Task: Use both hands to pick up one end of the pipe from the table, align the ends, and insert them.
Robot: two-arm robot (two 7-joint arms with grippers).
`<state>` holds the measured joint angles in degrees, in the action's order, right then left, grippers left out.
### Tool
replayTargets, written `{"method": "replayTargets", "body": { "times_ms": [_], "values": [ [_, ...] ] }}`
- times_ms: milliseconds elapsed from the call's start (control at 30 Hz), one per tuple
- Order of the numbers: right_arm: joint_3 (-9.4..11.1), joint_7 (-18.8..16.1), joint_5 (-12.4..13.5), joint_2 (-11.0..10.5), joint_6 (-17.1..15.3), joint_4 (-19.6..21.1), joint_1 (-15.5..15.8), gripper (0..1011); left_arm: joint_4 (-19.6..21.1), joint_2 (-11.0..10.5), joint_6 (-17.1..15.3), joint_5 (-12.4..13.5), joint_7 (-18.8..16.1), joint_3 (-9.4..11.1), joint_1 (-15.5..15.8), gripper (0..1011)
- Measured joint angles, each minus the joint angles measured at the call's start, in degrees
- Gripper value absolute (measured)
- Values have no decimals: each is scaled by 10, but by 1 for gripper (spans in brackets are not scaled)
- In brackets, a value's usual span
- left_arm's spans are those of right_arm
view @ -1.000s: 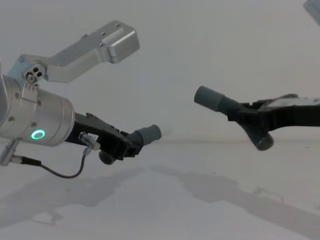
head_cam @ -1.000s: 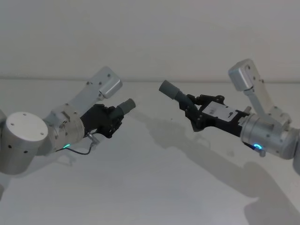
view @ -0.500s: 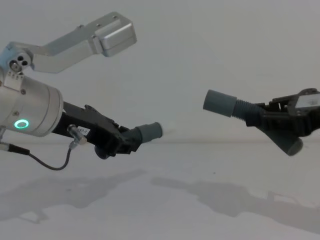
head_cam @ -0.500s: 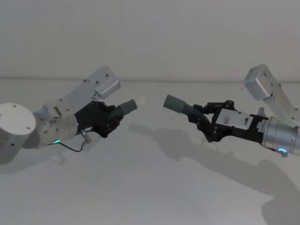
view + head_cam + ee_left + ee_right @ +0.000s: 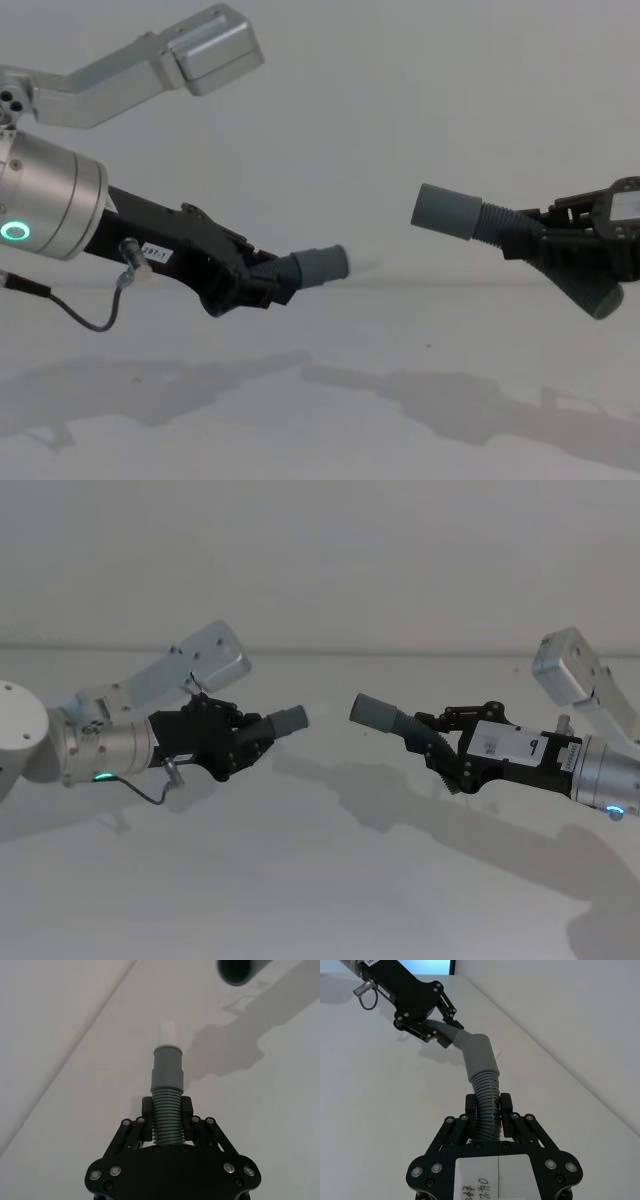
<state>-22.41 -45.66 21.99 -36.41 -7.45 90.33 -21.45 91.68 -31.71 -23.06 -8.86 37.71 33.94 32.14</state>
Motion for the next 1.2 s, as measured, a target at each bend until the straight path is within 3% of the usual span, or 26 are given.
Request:
{"method": "replayTargets", "body": {
  "times_ms": [500, 1200],
  "values": [
    [-9, 3, 1, -17, 3, 11, 13, 274, -3, -33, 32, -15, 76, 19, 24, 319],
    [-34, -27, -4, -52, 2, 10, 16, 273, 2, -57, 48, -28, 114, 35, 37, 319]
  ]
}}
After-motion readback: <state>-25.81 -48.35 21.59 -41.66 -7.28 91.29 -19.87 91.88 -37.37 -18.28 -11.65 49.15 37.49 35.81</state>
